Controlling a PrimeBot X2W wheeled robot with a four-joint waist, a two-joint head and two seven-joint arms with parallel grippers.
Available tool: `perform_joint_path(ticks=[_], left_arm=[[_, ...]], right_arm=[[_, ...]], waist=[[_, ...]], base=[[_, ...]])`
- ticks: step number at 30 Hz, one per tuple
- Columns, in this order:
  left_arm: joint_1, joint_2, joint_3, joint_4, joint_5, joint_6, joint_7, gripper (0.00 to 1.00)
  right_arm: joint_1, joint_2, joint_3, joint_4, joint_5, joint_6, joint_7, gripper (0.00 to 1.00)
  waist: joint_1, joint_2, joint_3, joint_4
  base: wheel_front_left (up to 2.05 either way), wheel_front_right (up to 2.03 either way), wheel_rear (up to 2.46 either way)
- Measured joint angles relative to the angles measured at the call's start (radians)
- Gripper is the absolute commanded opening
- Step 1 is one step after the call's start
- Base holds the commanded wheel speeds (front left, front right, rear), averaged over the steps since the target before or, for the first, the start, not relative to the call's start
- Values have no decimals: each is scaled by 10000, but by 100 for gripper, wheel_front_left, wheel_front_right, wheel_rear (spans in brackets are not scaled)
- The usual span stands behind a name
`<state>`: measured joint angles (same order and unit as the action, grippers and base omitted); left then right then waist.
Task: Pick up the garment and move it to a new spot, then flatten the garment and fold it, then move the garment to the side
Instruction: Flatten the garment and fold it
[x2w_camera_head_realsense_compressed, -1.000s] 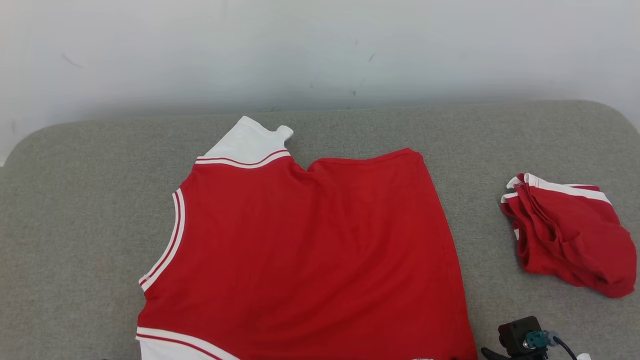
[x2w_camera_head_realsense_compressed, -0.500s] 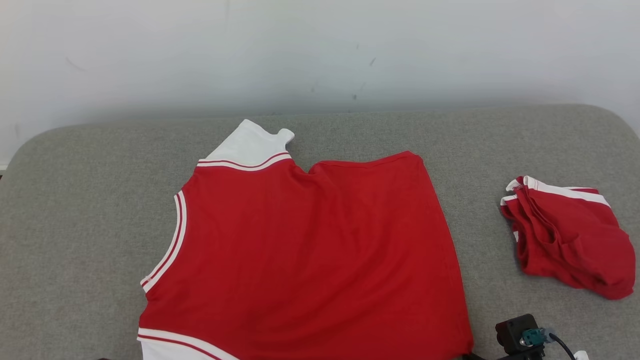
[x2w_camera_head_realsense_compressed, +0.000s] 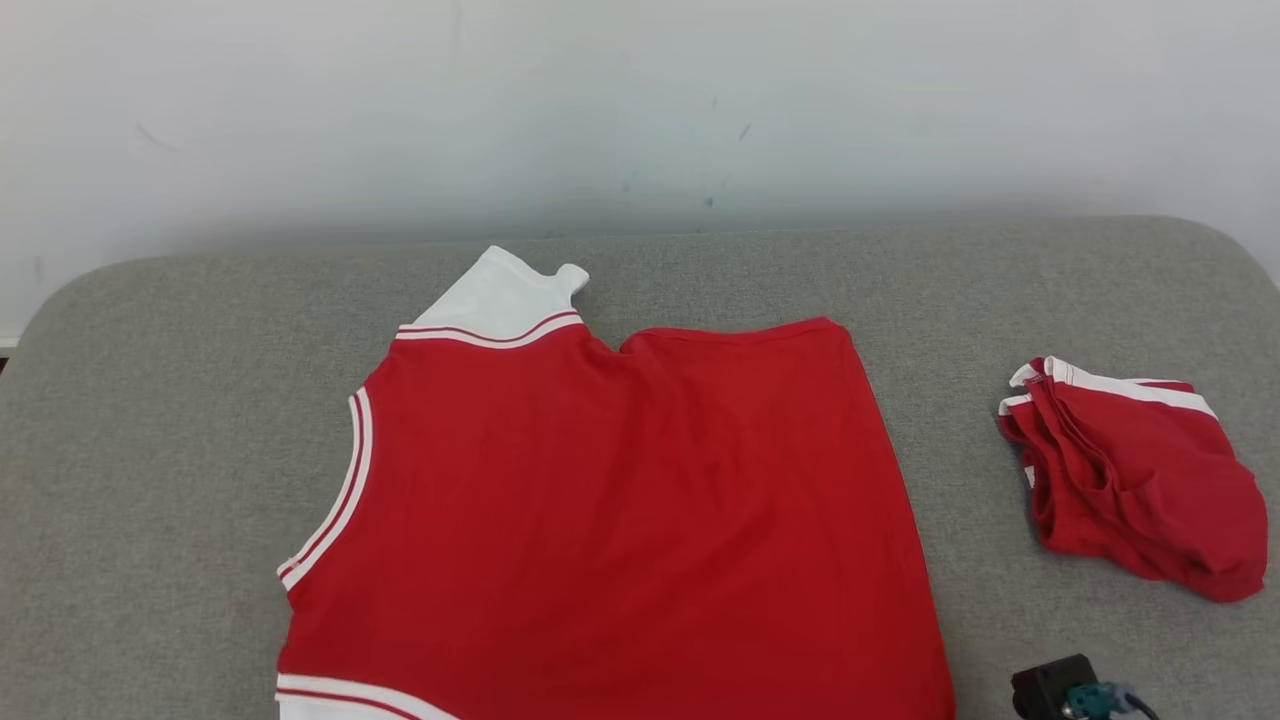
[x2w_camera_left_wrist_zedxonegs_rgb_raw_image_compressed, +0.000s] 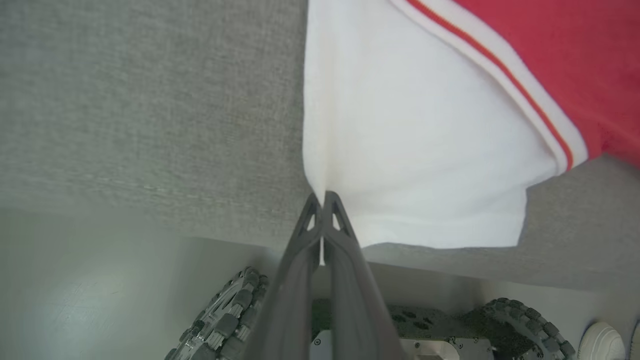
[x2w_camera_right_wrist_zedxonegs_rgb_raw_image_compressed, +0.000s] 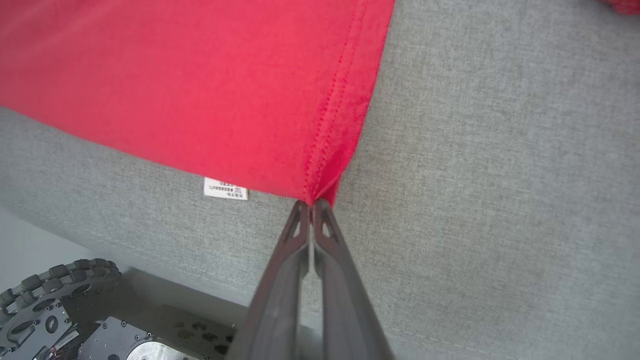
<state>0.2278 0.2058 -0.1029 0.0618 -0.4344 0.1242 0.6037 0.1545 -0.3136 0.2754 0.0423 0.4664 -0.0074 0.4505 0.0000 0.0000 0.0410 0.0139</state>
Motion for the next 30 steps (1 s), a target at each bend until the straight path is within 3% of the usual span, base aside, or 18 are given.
perform_joint_path(ticks=[12,19,30], left_arm=[[461,-151,309,-1361,-779,-12,460,0],[-468,-403,640,-2086,-1047,-13,190,0],[-1703,-694,951,-2115,-1116,-12,-151,0]], right_arm=[[217,-105,-502,-752,408,-25,-19,0],[130,-12,-815,-1158,957,98,-117,0],[-578,-44,-863,-1356,1202,355,-105,0]], waist=[[1,1,233,43],[0,0,357,78],[0,1,613,-57]], base=[[0,0,0],[0,0,0],[0,0,0]])
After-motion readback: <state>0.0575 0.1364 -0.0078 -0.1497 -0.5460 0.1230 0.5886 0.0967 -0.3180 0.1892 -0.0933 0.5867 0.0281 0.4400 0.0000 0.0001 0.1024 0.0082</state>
